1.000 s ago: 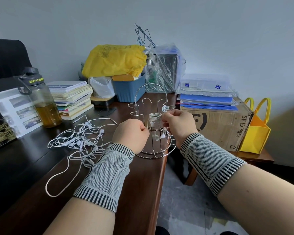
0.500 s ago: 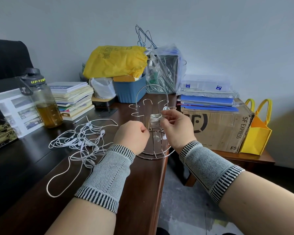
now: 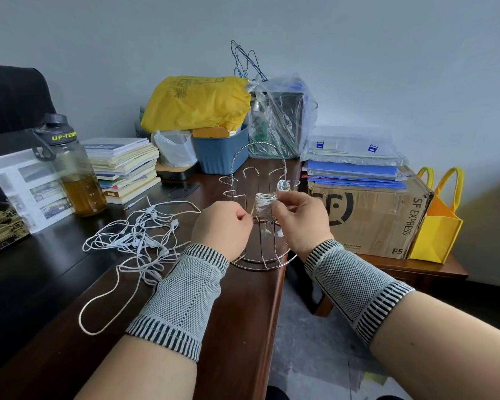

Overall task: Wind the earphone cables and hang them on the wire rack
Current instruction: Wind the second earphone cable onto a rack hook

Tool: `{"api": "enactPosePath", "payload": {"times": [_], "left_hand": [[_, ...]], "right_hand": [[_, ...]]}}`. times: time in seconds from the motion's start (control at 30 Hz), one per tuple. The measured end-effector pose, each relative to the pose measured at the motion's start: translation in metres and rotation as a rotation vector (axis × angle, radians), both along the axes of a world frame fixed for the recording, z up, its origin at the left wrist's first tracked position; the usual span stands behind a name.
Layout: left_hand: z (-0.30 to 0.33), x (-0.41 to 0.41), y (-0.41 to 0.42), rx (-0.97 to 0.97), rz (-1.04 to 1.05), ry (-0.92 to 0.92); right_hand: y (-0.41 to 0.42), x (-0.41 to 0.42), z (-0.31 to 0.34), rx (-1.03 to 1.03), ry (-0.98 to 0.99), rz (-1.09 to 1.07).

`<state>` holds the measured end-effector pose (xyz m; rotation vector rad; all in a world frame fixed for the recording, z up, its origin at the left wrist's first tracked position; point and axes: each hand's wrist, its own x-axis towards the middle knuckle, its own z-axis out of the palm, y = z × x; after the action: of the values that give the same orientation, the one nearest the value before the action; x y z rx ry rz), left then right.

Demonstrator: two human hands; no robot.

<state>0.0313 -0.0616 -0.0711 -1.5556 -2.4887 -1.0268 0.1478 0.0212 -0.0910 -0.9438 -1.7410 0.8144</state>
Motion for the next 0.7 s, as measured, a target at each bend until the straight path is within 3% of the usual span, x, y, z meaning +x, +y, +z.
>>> {"api": "enactPosePath", "payload": {"times": [0.33,0.47,0.57,0.7], "left_hand": [[0.0,-0.003,-0.002,-0.092,0.012,0.005],[0.006,-0.004,-0.003,0.076,0.05,-0.114],[0.009,-0.004,-0.004,0.177,-0.007,-0.202],[0.009,-0.003,-0.005,0.169,-0.118,-0.187]], "right_hand": [[0.0,0.002,-0.005,-0.04,0.042,0.008],[0.001,0.004,-0.007,-0.004,0.038,-0.002],[-0.001,0.007,-0.009,0.075,0.023,-0.035],[-0.011,0.006,-0.014,0.382,-0.046,-0.012]]}}
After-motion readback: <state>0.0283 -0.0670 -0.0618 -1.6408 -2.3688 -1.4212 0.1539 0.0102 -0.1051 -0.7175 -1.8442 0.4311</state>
